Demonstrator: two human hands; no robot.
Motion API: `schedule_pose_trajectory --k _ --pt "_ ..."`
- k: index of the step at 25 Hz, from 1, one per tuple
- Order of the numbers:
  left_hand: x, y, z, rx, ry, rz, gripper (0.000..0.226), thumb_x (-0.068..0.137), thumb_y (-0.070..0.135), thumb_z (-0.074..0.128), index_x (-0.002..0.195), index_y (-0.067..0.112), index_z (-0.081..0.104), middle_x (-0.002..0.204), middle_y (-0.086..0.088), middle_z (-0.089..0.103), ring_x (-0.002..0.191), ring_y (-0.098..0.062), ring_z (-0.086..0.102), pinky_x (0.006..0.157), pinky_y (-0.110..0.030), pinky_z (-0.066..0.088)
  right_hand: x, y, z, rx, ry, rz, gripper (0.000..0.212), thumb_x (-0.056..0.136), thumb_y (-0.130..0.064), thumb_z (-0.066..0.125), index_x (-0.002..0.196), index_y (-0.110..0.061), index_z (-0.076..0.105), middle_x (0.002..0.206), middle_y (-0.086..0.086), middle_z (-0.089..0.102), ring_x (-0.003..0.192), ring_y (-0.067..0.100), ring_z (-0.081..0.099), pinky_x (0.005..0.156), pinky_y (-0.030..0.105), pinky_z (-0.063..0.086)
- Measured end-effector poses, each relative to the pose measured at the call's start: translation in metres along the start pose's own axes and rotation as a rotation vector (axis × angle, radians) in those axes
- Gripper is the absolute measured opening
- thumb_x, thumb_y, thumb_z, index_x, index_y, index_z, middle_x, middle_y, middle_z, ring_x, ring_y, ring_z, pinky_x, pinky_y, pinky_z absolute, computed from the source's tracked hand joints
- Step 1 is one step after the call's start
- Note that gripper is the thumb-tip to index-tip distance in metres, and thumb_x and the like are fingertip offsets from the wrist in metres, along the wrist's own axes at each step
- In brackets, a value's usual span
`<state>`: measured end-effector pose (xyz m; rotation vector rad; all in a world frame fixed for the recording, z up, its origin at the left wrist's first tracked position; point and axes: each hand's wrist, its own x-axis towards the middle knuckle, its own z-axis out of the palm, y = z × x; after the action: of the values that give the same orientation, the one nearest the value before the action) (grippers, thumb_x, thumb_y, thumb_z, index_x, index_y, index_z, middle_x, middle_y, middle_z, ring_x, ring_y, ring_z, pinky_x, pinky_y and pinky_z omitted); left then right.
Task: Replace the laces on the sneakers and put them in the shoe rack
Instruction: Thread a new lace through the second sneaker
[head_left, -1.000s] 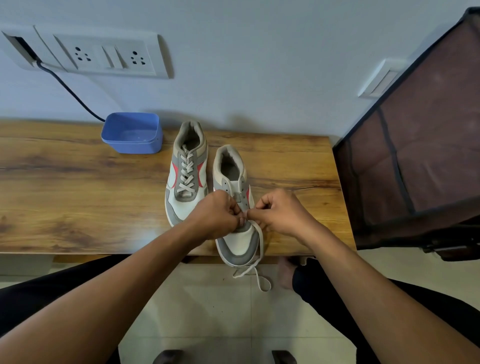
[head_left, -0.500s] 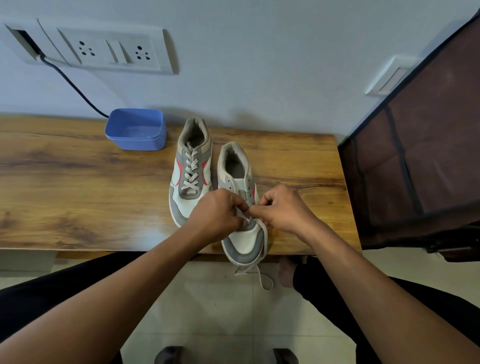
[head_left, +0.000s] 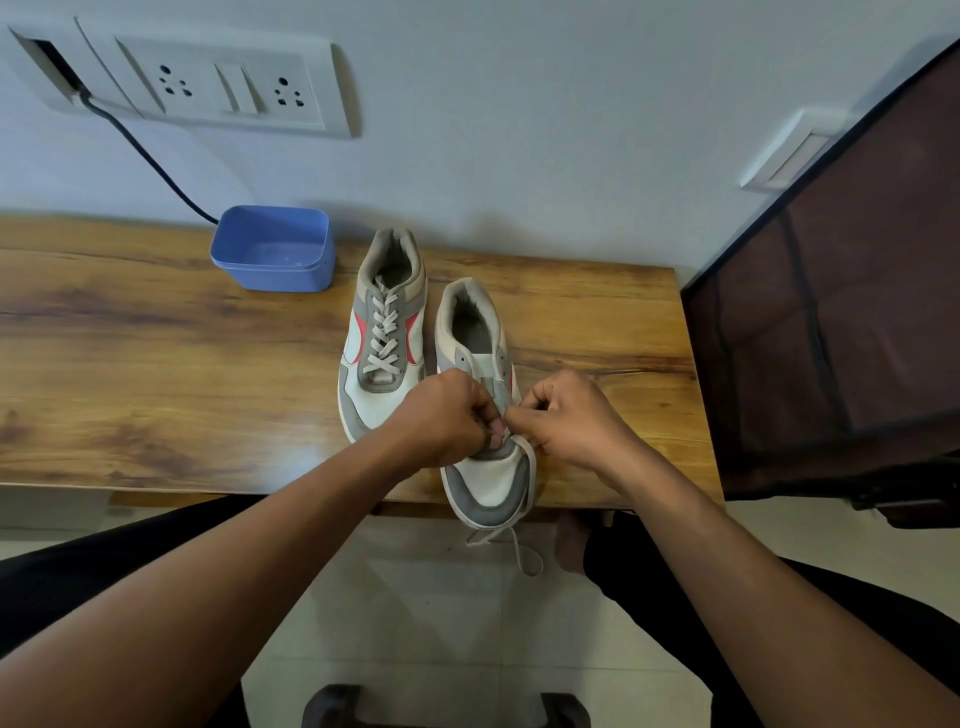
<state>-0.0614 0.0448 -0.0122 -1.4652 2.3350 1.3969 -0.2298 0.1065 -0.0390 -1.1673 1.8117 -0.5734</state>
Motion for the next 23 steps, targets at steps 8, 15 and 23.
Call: schedule_pose_trajectory --k 8,15,23 --pt "0.002 0.001 0.002 -0.002 0.008 -0.014 0.005 0.087 0.012 0.074 0.085 0.014 0.079 0.078 0.002 0.073 0.082 -0.015 0.069 0.077 -0.035 0.059 -0.001 -0.002 -0.003 0.04 0.01 0.032 0.022 0.08 -0.026 0.08 0.073 -0.006 0.074 0.074 0.014 0.076 0.08 0.036 0.075 0.069 0.048 0.06" --pt "-0.004 0.002 -0.005 0.108 -0.001 -0.016 0.011 0.088 0.009 0.068 0.082 0.004 0.076 0.082 -0.008 0.075 0.081 -0.021 0.07 0.074 -0.045 0.061 -0.004 -0.005 -0.003 0.043 0.007 0.024 0.02 0.081 -0.025 0.081 0.073 -0.008 0.072 0.074 0.01 0.076 0.08 0.034 0.076 0.074 0.055 0.062" --pt "-0.021 0.0 -0.034 -0.091 -0.054 -0.057 0.009 0.091 0.008 0.072 0.083 0.008 0.075 0.066 0.003 0.068 0.062 -0.008 0.059 0.059 -0.021 0.05 -0.004 -0.011 -0.001 0.061 -0.009 0.057 0.019 0.084 -0.018 0.08 0.078 -0.003 0.071 0.069 0.007 0.076 0.064 0.017 0.076 0.063 0.036 0.062"
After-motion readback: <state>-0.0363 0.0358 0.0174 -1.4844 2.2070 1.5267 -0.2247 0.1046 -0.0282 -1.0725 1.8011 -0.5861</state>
